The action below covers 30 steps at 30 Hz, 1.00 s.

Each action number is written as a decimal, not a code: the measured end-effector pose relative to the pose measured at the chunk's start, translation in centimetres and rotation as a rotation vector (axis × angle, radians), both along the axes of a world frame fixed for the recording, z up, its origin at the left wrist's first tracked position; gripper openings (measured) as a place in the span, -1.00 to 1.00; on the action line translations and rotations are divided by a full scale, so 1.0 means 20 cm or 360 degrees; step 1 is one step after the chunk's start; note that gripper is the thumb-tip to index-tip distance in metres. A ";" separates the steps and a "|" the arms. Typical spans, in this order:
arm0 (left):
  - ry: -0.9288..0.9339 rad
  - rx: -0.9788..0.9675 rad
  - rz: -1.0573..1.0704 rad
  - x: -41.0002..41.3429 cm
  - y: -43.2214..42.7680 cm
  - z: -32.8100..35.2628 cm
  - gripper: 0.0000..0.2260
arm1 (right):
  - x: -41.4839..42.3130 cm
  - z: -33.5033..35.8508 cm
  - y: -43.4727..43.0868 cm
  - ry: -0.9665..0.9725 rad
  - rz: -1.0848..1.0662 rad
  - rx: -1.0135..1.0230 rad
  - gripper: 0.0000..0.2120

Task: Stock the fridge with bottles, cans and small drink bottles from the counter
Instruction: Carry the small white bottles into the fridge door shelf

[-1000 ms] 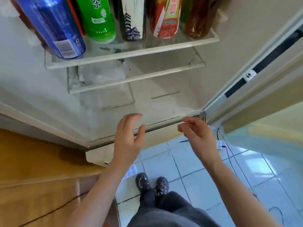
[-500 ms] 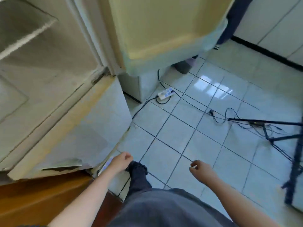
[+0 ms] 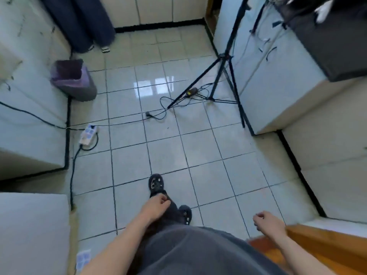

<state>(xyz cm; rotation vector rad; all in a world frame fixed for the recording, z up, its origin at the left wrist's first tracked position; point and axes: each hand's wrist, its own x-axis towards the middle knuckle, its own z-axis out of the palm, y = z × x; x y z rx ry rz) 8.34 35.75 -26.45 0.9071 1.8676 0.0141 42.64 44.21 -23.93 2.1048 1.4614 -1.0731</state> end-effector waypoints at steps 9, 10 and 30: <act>0.0016 -0.0280 -0.0484 0.38 0.72 -0.07 -0.74 | 0.44 -0.17 -0.02 0.0234 -0.0788 -0.0044 -0.81; 0.0040 -0.0315 -0.0526 0.43 0.83 -0.10 -0.72 | 0.52 -0.18 0.01 0.0251 -0.0917 -0.0035 -0.83; -0.0253 0.0107 -0.1447 2.65 2.82 0.20 -0.70 | 1.77 0.20 1.01 0.0299 -0.2183 0.0730 -0.85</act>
